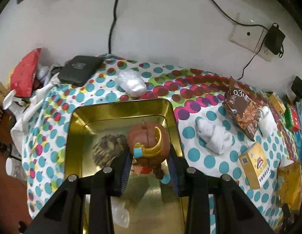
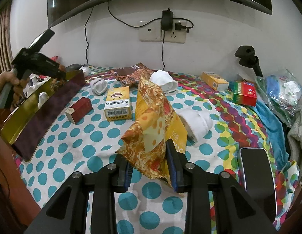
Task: Organize objects
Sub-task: 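Lower the brown figurine into the gold tray with the left tool and release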
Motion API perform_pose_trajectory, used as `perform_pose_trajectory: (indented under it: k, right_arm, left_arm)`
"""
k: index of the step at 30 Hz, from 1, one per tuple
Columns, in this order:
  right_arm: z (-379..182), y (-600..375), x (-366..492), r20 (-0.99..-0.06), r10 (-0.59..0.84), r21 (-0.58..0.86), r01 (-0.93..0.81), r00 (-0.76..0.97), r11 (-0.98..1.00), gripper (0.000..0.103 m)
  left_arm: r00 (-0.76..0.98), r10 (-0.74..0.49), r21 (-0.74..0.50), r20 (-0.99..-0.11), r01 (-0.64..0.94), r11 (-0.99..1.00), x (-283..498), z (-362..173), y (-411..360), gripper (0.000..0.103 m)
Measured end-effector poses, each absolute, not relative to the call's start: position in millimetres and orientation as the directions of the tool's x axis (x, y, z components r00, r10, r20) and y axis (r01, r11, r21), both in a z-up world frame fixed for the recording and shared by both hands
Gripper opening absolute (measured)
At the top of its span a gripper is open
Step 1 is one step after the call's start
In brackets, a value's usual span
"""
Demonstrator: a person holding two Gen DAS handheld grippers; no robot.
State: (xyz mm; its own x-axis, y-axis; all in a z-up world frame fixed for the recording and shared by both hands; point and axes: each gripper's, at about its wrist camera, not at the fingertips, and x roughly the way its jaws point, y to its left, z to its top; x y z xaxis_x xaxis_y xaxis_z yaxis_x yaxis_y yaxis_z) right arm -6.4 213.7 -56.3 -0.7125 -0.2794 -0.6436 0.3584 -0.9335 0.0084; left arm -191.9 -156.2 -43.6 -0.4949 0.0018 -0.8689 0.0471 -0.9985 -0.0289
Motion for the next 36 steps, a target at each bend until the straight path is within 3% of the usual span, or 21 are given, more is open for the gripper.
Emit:
perform_pose_trajectory:
  k: [22, 36]
  right_arm:
    - [-57, 214, -8, -0.65, -0.283, 0.013, 0.362, -0.705, -0.932, 0.03]
    - [-57, 212, -6, -0.643, -0.258, -0.008, 0.343, -0.721, -0.939, 0.029]
  left_arm:
    - [-0.471, -0.041, -0.021, -0.881, 0.125, -0.992, -230, -72, -165, 0.035]
    - [-0.543, -0.029, -0.057, -0.839, 0.141, -0.988, -179, -31, -160, 0.042]
